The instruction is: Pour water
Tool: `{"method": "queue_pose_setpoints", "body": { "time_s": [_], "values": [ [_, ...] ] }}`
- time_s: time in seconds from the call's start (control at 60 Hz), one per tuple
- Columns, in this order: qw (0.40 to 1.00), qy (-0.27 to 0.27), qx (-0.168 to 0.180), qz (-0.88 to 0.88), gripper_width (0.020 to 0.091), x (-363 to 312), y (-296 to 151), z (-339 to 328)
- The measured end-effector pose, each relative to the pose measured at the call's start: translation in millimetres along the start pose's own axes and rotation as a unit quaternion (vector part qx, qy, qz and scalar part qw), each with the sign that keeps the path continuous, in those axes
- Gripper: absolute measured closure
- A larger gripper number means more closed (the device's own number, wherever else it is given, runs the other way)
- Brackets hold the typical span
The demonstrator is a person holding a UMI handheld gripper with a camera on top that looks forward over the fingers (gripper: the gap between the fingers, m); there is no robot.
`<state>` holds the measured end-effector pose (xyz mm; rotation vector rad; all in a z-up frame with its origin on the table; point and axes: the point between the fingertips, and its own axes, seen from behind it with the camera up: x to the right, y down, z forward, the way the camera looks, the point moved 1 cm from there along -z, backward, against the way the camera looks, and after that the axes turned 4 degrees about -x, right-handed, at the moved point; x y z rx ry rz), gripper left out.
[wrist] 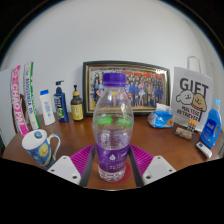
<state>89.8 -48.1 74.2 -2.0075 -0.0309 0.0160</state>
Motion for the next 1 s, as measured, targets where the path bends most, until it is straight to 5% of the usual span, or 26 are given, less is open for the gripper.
{"method": "queue_pose_setpoints", "body": {
  "time_s": [0.05, 0.467, 0.733, 1.0],
  "values": [
    [1.0, -0.006, -0.017, 0.008, 0.0235, -4.0, 2.6, -7.9],
    [0.995, 0.033, -0.086, 0.024, 0.0248, -73.2, -30.9, -194.2],
    [0.996, 0.031, -0.086, 0.009, 0.0251, -146.3, -50.2, -310.5],
    [0.996, 0.035, -0.083, 0.007, 0.025, -162.0, -41.4, -340.6]
  ]
}}
